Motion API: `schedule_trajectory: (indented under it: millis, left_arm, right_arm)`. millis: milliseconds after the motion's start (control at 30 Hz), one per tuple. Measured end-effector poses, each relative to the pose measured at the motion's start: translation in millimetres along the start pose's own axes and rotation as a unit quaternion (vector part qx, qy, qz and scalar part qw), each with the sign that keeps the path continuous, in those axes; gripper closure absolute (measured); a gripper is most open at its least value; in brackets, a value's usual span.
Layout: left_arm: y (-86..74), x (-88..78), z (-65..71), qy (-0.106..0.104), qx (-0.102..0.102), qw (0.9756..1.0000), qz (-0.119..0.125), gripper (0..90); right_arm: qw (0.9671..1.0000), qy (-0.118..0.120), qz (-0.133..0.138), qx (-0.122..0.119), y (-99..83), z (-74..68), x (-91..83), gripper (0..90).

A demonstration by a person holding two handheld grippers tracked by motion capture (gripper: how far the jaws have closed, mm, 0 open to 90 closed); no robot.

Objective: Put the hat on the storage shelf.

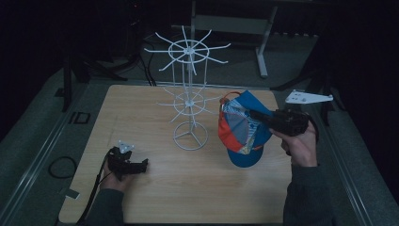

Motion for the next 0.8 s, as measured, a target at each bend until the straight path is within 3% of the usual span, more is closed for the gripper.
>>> schedule_trajectory:
  millis: [800]
  left_arm:
    - [0.3,0.2,0.1,0.000,0.000,1.0000,0.000,0.2]
  right_arm:
    - [0.9996,0.010,0.026,-0.003,17.3,-6.7,-3.4,87.5]
Point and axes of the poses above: each handheld gripper's, and its own axes: x roughly forward along the jaws, y roughly out of its top, z roughly to its right, the point moved 2 cm from there along x, roughly forward along the jaws, and after that the axes turned 14 degrees about x, right-handed, at the moved point
